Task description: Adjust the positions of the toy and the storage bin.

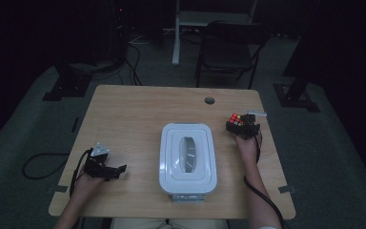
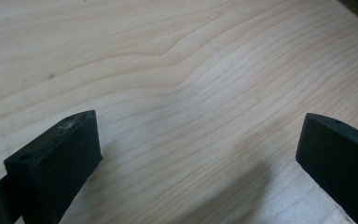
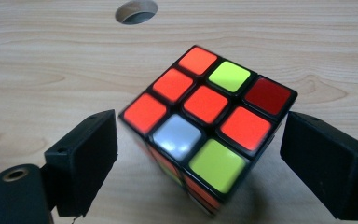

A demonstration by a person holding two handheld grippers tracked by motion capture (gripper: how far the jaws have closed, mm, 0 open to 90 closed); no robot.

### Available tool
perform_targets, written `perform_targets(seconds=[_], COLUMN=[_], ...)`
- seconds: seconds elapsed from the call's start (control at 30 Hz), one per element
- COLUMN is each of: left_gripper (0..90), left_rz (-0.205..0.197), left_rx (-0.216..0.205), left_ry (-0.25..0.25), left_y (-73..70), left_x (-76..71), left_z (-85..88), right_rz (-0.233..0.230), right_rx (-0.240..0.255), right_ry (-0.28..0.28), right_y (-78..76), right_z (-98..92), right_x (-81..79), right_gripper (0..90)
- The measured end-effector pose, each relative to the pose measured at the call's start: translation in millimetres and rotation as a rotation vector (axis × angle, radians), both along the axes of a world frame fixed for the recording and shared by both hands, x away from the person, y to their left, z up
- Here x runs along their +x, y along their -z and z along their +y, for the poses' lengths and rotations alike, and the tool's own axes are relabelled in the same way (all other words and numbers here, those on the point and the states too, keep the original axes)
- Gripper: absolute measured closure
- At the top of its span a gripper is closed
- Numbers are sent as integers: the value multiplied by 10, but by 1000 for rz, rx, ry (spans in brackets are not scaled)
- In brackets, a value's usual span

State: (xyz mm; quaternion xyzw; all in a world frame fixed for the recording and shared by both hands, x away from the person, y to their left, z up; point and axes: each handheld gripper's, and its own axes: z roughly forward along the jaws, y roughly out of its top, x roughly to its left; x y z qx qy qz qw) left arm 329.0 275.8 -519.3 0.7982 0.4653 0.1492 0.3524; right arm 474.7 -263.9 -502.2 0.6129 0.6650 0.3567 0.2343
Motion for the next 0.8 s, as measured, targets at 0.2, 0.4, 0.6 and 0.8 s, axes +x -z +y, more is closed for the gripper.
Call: perform_targets(seconds=[0.2, 0.4, 0.6, 0.8], left_gripper=[6, 6, 6, 6], left_rz=[4, 4, -9, -19], left_rx=[-5, 2, 21, 47], left_ry=[-16, -16, -15, -13], left_y=[15, 21, 30, 38], left_x=[5, 6, -3, -13], left_z=[38, 33, 13, -10], right_rz=[19, 27, 27, 4], right_rx=[-40, -53, -49, -57], right_ry=[35, 44, 13, -24], right_y=[63, 76, 44, -37], right_z=[86, 36, -15, -53], right_x=[78, 50, -47, -251], right_gripper=[170, 336, 338, 338])
